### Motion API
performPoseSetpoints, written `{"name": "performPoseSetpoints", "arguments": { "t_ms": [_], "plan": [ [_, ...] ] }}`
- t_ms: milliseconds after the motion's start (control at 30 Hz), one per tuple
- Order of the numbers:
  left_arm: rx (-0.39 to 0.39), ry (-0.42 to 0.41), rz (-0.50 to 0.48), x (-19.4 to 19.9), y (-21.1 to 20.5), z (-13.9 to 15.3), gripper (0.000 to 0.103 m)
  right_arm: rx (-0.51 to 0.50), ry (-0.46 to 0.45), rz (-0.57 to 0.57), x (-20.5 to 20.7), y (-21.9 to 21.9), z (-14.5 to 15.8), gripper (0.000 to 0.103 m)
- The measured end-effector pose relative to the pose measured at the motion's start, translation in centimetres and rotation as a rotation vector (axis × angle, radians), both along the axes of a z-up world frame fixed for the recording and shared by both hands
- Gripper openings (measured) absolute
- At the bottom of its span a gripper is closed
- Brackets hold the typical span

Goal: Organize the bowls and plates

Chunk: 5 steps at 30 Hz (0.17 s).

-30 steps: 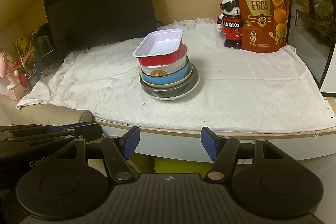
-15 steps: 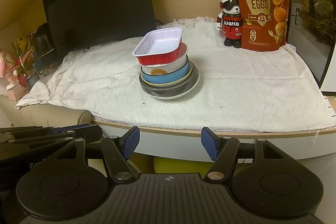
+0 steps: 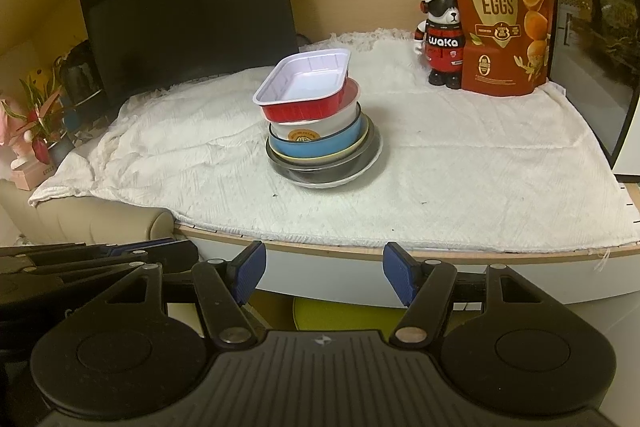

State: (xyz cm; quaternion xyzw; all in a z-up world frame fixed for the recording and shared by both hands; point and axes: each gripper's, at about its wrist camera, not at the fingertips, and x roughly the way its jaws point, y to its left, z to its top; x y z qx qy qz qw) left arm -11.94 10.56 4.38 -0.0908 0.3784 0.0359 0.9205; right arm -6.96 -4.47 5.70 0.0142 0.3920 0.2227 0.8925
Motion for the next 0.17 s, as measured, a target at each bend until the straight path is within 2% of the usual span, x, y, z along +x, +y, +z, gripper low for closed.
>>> {"name": "performPoseSetpoints", "arguments": {
  "t_ms": [167],
  "plan": [
    [0.013,0.003,0.004,0.79,0.71,-0.47,0.017,-0.011,0.007,-0.003,0.98,0.83,-0.1,0.066]
  ]
}}
